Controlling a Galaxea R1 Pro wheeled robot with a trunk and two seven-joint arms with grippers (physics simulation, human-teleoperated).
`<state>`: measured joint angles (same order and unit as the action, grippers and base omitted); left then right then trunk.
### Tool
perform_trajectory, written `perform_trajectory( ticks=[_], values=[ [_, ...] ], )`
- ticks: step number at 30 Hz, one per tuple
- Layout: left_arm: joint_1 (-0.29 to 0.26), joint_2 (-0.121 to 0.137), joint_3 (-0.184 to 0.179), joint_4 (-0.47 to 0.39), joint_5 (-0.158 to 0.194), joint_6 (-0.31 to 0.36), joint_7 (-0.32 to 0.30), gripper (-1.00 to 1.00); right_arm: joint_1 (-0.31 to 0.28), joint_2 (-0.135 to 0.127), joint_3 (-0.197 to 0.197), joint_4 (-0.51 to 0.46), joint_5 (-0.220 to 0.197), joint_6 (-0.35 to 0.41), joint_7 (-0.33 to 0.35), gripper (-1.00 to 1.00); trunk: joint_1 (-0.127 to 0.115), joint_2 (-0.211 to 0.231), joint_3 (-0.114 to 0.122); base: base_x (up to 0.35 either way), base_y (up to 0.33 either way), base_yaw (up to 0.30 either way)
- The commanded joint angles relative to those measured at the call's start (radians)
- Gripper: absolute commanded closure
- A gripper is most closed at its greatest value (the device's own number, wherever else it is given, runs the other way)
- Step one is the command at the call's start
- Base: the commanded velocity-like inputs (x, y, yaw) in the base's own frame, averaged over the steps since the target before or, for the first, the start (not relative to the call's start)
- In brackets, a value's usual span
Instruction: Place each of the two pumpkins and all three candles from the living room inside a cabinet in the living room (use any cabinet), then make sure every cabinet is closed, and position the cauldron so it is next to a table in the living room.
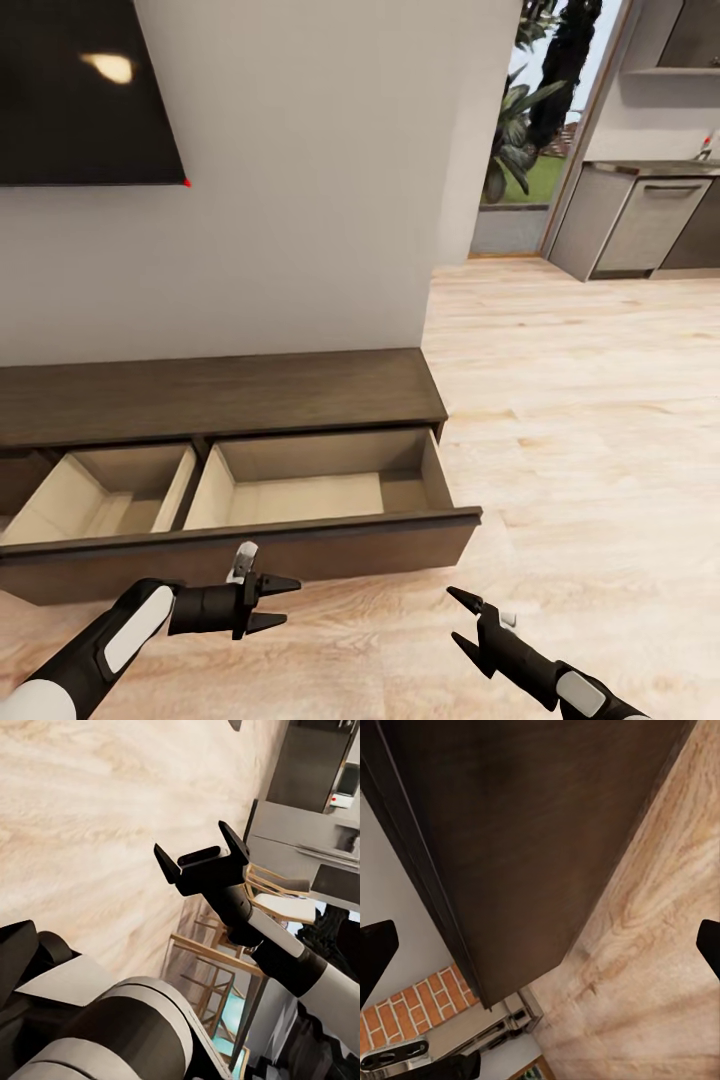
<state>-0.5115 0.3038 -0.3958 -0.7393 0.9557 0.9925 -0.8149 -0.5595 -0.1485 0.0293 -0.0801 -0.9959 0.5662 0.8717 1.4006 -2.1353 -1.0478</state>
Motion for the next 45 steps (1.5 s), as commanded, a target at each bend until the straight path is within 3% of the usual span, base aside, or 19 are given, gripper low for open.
perform_trajectory(
  ticks=[1,13,19,25,26,30,35,38,45],
  values=[
    [-0.001,0.0,-0.003,0.0,0.002,0.003,-0.003,-1.0,0.0,0.0,0.003,0.0,-0.006,0.006,0.001,-1.0,-0.004,0.007,0.002,0.0,0.0,0.0],
    [-0.001,0.0,-0.003,0.001,0.001,0.0,-0.002,-1.0,0.0,0.0,0.003,0.0,-0.006,0.006,-0.002,-1.0,-0.05,0.091,0.04,-0.064,0.0,0.0],
    [-0.001,0.0,-0.025,0.0,0.001,-0.002,0.002,-1.0,0.0,0.0,0.003,0.0,-0.006,-0.007,-0.006,-1.0,-0.073,0.133,0.059,-0.126,0.0,0.0],
    [-0.001,-0.016,-0.027,0.0,0.002,-0.002,0.093,-1.0,0.0,0.0,0.004,0.0,-0.006,-0.02,-0.006,-1.0,-0.096,0.175,0.078,-0.01,0.0,0.0],
    [-0.001,-0.026,-0.027,0.0,0.0,-0.003,0.138,-1.0,0.0,0.0,0.004,0.0,-0.005,-0.022,-0.006,-1.0,-0.1,0.182,0.081,0.0,0.0,0.0],
    [-0.001,-0.031,-0.026,-0.002,0.001,-0.004,0.203,-1.0,0.0,0.0,0.004,0.0,-0.005,-0.026,-0.006,-1.0,-0.115,0.21,0.093,0.0,0.0,0.0],
    [-0.001,-0.033,-0.021,-0.008,0.005,-0.006,0.287,-1.0,0.0,-0.002,0.004,0.001,0.004,-0.091,-0.006,-1.0,-0.134,0.245,0.109,0.0,0.0,0.0],
    [-0.001,-0.032,-0.018,-0.009,0.006,-0.006,0.304,-1.0,0.0,-0.002,0.004,0.004,0.018,-0.107,-0.016,-1.0,-0.146,0.266,0.118,0.0,0.0,0.0],
    [-0.001,-0.033,-0.017,-0.01,0.006,-0.006,0.313,-1.0,0.0,0.0,0.003,0.005,0.032,-0.105,-0.144,-1.0,-0.173,0.315,0.14,0.0,0.0,0.0]
  ],
)
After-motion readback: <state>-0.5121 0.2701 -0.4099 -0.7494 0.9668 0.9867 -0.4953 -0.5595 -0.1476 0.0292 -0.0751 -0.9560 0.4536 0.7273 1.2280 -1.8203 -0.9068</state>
